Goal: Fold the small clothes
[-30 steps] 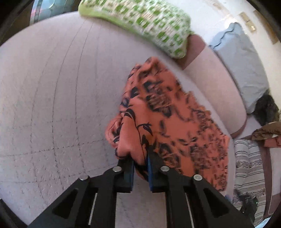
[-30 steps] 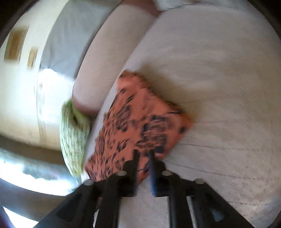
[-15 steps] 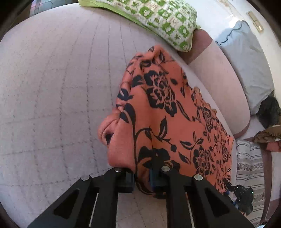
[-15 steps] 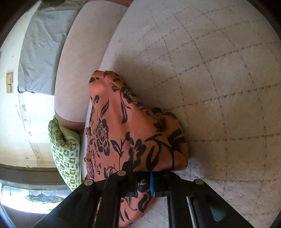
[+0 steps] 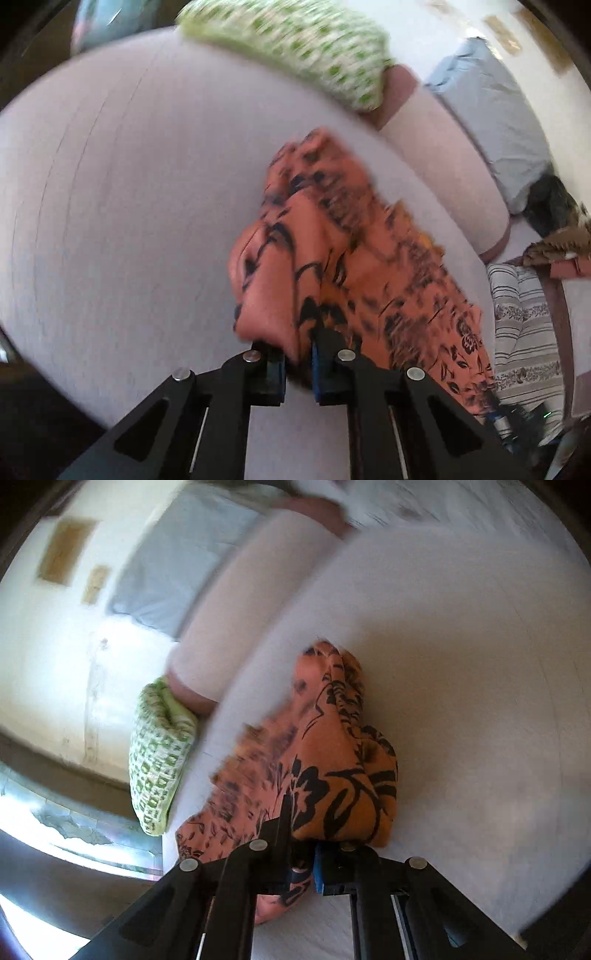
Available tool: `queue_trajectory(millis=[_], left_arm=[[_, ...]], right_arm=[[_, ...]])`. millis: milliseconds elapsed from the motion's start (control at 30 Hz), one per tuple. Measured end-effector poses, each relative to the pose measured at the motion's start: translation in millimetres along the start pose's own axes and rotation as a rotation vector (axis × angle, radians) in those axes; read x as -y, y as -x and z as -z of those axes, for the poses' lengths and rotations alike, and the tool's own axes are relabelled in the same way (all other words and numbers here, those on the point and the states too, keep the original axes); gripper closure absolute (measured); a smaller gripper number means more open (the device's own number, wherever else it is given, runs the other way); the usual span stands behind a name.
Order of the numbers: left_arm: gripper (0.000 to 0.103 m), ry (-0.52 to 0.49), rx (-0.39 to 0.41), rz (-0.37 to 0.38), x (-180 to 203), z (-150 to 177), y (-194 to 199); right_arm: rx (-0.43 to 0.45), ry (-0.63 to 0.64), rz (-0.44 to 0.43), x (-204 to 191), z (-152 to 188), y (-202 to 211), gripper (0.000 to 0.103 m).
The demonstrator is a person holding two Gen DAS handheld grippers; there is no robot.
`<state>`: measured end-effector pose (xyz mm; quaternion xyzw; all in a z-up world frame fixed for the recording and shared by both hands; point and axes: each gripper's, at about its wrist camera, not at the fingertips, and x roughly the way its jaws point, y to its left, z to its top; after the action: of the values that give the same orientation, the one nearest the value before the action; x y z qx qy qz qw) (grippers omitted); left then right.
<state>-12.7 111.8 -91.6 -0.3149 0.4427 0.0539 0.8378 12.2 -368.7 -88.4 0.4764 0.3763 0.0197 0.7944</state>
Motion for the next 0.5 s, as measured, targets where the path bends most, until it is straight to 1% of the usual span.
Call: queue_trajectory(millis=[33, 67, 100, 133, 167, 200, 233, 300, 333, 367, 400, 433, 467, 500], left_arm=[[0.091, -0.001, 0.009, -0.031, -9.0, 8.0, -0.2], [0.081, 0.021, 0.013, -0.060, -18.2, 11.9, -2.6], [0.075, 0.052, 0.008, -0.070, -26.3, 11.4, -7.2], [0.074, 0.095, 0.002, -0.035, -35.4, 10.3, -8.7], [0.073, 0.116, -0.002, -0.018, -38.2, 8.2, -6.7], [0.071, 0.117, 0.013, -0.027, -35.3, 4.0, -0.4], [0.069, 0.096, 0.043, -0.046, -30.7, 1.5, 6.4], [0.063, 0.016, 0.127, -0.077, -11.9, -7.0, 21.7], [0.058, -0.035, 0.166, -0.087, -0.1, -9.7, 28.0], [0.054, -0.084, 0.186, -0.087, 11.9, -11.8, 31.4], [0.053, -0.118, 0.193, -0.078, 19.2, -12.9, 31.3], [0.051, -0.167, 0.193, -0.063, 30.9, -14.7, 28.4], [0.047, -0.207, 0.183, -0.052, 41.4, -16.0, 22.7], [0.045, -0.228, 0.173, -0.046, 44.4, -15.6, 18.6]], right_arm=[[-0.014, -0.039, -0.005, 12.5, 2.7, 1.7, 0.091], [-0.022, -0.057, 0.018, 23.4, 9.1, 3.4, 0.091], [-0.024, -0.051, 0.049, 31.5, 13.0, 4.5, 0.087], [-0.037, -0.057, 0.090, 42.8, 15.9, 4.1, 0.080], [-0.038, -0.074, 0.091, 52.1, 14.6, 6.0, 0.057], [-0.022, -0.092, 0.072, 56.9, 12.7, 12.4, 0.053], [-0.004, -0.091, 0.072, 57.0, 10.1, 20.7, 0.053], [0.102, 0.008, 0.132, 39.2, 3.2, 46.4, 0.052], [0.155, 0.059, 0.143, 26.8, -0.7, 59.9, 0.051], [0.168, 0.080, 0.129, 18.4, -3.3, 63.4, 0.049], [0.158, 0.103, 0.099, 8.1, -6.3, 64.7, 0.049], [0.118, 0.141, 0.035, -7.2, -11.0, 59.6, 0.047], [0.083, 0.176, -0.008, -22.2, -12.0, 47.5, 0.039], [0.036, 0.207, -0.042, -32.8, -14.0, 35.5, 0.032]])
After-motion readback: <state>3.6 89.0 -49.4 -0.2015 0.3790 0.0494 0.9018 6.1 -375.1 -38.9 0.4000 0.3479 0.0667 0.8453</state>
